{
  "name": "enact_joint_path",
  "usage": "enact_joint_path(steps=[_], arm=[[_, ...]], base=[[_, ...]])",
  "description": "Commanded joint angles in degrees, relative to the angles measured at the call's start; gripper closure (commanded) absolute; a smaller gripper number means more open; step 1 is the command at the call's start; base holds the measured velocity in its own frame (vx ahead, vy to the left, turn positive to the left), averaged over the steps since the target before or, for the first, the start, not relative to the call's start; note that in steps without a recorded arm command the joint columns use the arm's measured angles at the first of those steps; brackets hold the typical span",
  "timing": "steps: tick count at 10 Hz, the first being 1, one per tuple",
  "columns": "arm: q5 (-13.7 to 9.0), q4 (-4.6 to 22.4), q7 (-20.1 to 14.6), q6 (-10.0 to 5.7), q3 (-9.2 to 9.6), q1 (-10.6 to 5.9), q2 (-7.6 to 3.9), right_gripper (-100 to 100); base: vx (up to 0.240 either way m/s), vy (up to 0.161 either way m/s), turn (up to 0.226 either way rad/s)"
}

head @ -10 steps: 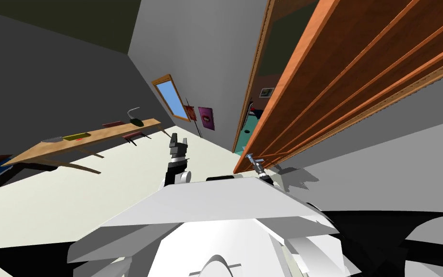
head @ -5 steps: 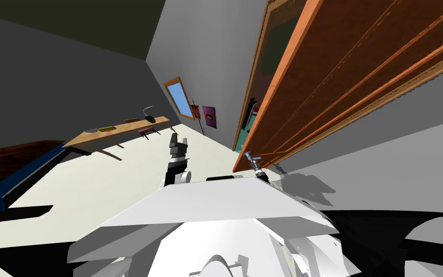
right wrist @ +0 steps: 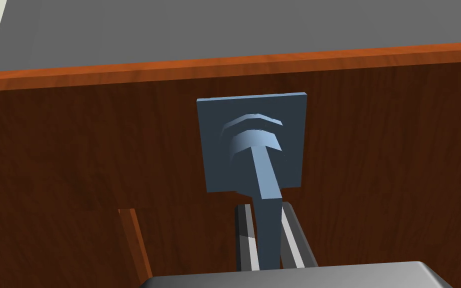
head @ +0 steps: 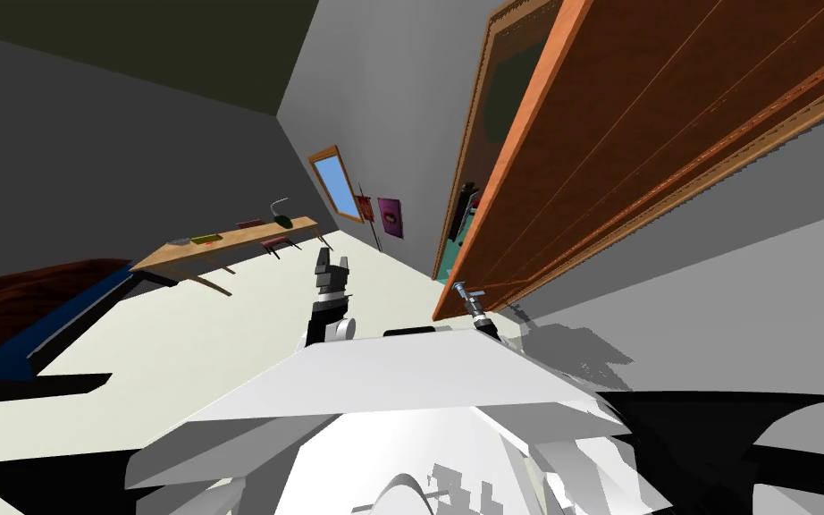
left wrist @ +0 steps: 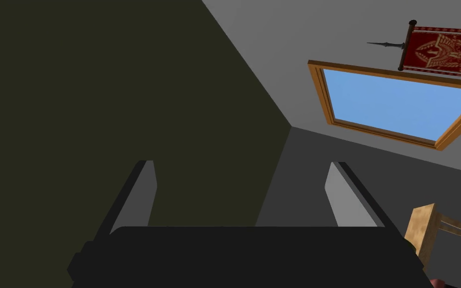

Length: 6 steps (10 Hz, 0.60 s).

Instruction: Pull the door open

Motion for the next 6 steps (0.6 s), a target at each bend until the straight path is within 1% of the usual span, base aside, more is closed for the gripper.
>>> enact_joint_path(steps=[1, 2, 3, 4, 5, 6], arm=[[-1.16, -2.03, 1.38, 1.88, 1.33, -0.15, 0.95, 100], [-1.16, -2.03, 1.38, 1.88, 1.33, -0.15, 0.95, 100], [-1.16, -2.03, 1.38, 1.88, 1.33, -0.15, 0.95, 100], [-2.28, -3.65, 2.42, 3.62, 2.05, -0.14, 1.34, 100], [-2.28, -3.65, 2.42, 3.62, 2.05, -0.14, 1.34, 100], [-2.96, -4.64, 3.06, 4.68, 2.48, -0.14, 1.58, 100]], base=[[-0.161, -0.078, 0.174], [-0.14, -0.101, 0.125], [-0.049, -0.047, 0.005], [-0.102, -0.056, 0.078], [-0.109, -0.062, 0.092], [-0.09, -0.062, 0.075]])
